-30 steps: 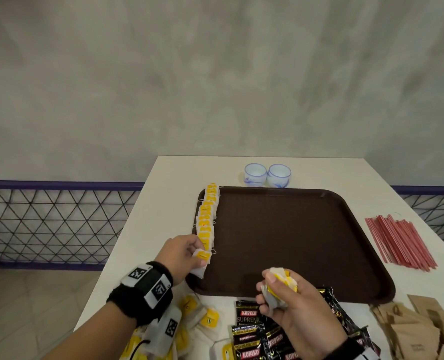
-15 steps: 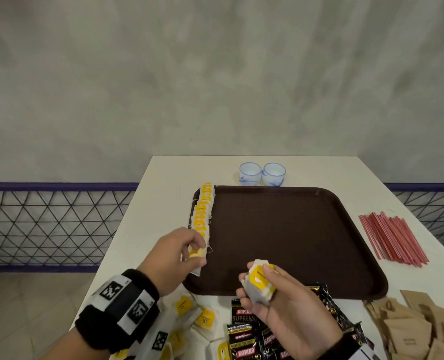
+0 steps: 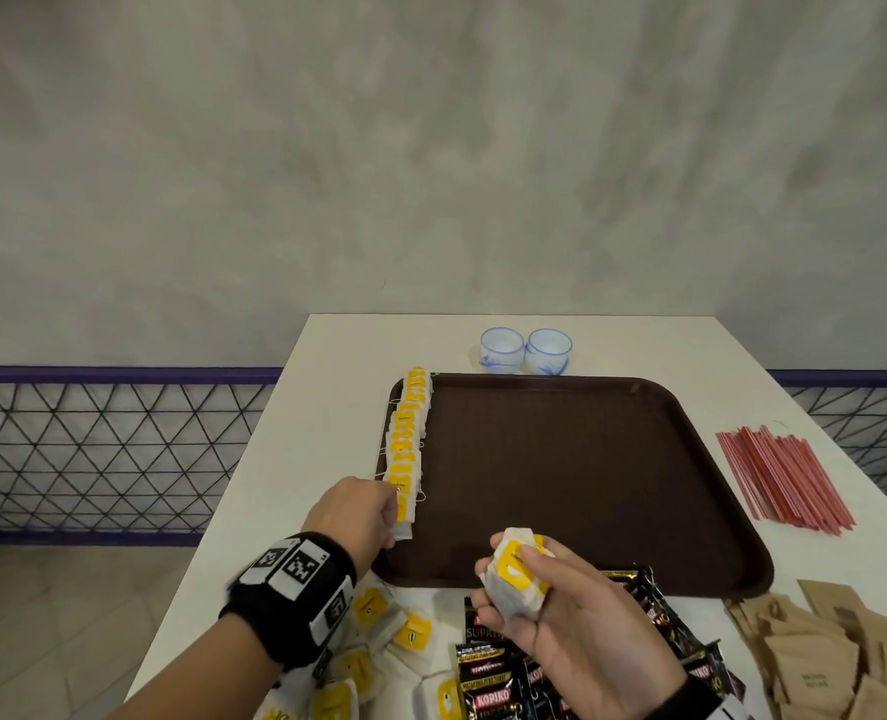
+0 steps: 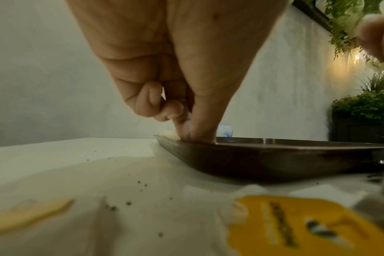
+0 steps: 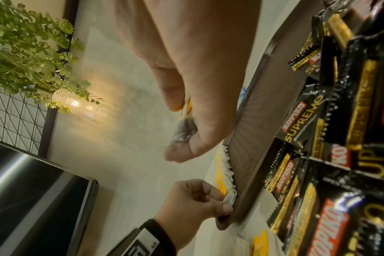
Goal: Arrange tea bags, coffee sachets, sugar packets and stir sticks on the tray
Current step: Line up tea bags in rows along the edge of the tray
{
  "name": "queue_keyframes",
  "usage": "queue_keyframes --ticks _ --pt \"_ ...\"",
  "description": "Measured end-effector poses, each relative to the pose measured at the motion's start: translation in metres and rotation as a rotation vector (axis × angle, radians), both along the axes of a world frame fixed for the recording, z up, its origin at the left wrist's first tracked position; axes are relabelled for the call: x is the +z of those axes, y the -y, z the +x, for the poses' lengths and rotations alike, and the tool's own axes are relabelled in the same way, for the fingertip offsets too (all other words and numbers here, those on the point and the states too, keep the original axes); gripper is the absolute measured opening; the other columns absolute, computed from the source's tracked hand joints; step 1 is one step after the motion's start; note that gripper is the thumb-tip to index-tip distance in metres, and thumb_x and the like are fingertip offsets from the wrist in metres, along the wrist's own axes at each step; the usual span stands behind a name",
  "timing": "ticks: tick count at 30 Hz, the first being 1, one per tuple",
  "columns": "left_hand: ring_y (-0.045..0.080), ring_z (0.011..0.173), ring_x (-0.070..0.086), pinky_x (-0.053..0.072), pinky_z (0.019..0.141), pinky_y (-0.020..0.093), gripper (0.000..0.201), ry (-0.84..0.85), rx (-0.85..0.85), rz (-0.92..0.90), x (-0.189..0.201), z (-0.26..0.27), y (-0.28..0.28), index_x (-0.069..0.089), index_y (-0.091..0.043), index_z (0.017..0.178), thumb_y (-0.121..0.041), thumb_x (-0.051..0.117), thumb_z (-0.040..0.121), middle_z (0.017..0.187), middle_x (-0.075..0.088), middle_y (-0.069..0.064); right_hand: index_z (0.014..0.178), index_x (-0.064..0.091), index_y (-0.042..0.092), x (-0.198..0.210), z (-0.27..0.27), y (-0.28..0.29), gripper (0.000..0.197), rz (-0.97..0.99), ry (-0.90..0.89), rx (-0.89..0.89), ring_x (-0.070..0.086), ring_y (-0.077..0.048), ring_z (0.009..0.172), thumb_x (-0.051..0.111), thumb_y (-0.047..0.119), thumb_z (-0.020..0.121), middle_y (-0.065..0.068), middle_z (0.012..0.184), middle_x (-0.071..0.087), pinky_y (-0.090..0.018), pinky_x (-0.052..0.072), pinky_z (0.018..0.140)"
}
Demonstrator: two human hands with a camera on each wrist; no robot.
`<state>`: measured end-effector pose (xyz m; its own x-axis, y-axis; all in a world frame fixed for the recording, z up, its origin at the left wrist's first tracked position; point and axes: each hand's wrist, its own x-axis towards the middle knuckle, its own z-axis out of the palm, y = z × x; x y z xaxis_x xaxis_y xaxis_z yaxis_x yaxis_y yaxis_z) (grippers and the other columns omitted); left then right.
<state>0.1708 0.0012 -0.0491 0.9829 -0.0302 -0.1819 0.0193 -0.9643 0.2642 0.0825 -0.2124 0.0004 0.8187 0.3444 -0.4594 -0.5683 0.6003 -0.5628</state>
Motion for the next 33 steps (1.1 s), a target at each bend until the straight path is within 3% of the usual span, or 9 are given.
queue_keyframes --ticks 6,10,12,14,17,20,24,30,33 --pt "0.011 0.081 0.048 0.037 0.067 0.022 0.037 0.099 -0.035 -0.088 0.013 -0.010 -0.003 0.049 -0.023 0.086 -0.025 0.081 0.067 0.089 0.053 -0.009 0.113 0.060 -0.010 0.001 -0.003 -0.003 0.046 0.030 -0.013 0.027 0.060 -0.042 0.088 0.059 0.012 0.073 -0.031 0.095 0.063 -0.040 0.060 0.062" --pt "0.004 0.065 0.050 0.038 0.060 0.013 0.027 0.184 -0.126 -0.483 0.044 -0.037 0.007 0.056 -0.029 0.088 -0.038 0.076 0.073 0.082 0.056 -0.009 0.117 0.060 -0.009 0.003 -0.002 -0.002 0.052 0.108 -0.056 0.034 0.059 -0.044 0.096 0.056 0.025 0.077 -0.031 0.108 0.062 -0.044 0.059 0.069" --pt "0.002 0.066 0.054 0.043 0.060 0.013 0.032 0.132 -0.179 -0.719 0.063 -0.054 0.020 0.061 -0.033 0.094 -0.050 0.072 0.070 0.088 0.061 -0.010 0.119 0.057 -0.010 0.004 -0.001 -0.003 0.054 0.158 -0.063 0.048 0.059 -0.044 0.103 0.052 0.030 0.084 -0.031 0.113 0.062 -0.045 0.060 0.072" --pt "0.001 0.072 0.055 0.043 0.061 0.013 0.048 0.083 -0.267 -0.704 0.071 -0.068 0.034 0.060 -0.038 0.103 -0.060 0.071 0.061 0.096 0.059 -0.016 0.122 0.053 -0.012 0.006 -0.003 -0.007 0.052 0.211 -0.045 0.065 0.063 -0.040 0.104 0.043 0.031 0.094 -0.032 0.115 0.062 -0.045 0.060 0.075" --pt "-0.001 0.078 0.048 0.037 0.066 0.009 0.044 0.215 -0.337 -0.508 0.065 -0.073 0.047 0.059 -0.038 0.101 -0.048 0.076 0.063 0.093 0.053 -0.017 0.121 0.054 -0.013 0.003 -0.005 -0.013 0.050 0.179 0.014 0.077 0.062 -0.039 0.107 0.044 0.026 0.091 -0.033 0.118 0.061 -0.047 0.056 0.085" --pt "0.001 0.080 0.050 0.040 0.067 0.014 0.030 0.223 -0.275 -0.547 0.062 -0.071 0.047 0.061 -0.032 0.088 -0.032 0.079 0.065 0.087 0.055 -0.013 0.116 0.059 -0.011 -0.001 -0.006 -0.014 0.045 0.061 0.069 0.088 0.061 -0.041 0.107 0.051 0.020 0.084 -0.032 0.115 0.063 -0.050 0.054 0.089" --pt "0.010 0.071 0.061 0.056 0.067 0.030 0.021 0.124 -0.171 -0.737 0.064 -0.073 0.043 0.066 -0.025 0.085 -0.016 0.079 0.071 0.080 0.066 -0.004 0.106 0.063 -0.009 -0.004 -0.006 -0.010 0.035 -0.048 0.091 0.058 0.068 -0.036 0.088 0.057 0.013 0.080 -0.029 0.103 0.068 -0.041 0.060 0.070" --pt "0.009 0.060 0.056 0.051 0.056 0.026 0.023 0.044 -0.045 -0.930 0.054 -0.062 0.021 0.069 -0.022 0.077 -0.008 0.083 0.066 0.069 0.065 0.000 0.103 0.064 -0.008 -0.015 -0.003 -0.007 0.018 -0.180 0.110 -0.011 0.068 -0.028 0.064 0.052 0.000 0.091 -0.024 0.082 0.069 -0.031 0.059 0.055" --pt "0.004 0.060 0.053 0.046 0.062 0.023 0.021 0.052 -0.029 -0.831 0.042 -0.057 0.005 0.069 -0.022 0.075 -0.012 0.084 0.064 0.067 0.065 0.000 0.105 0.061 -0.010 -0.018 -0.001 -0.003 0.020 -0.183 0.097 -0.021 0.066 -0.029 0.062 0.051 0.000 0.091 -0.026 0.080 0.068 -0.032 0.059 0.054"
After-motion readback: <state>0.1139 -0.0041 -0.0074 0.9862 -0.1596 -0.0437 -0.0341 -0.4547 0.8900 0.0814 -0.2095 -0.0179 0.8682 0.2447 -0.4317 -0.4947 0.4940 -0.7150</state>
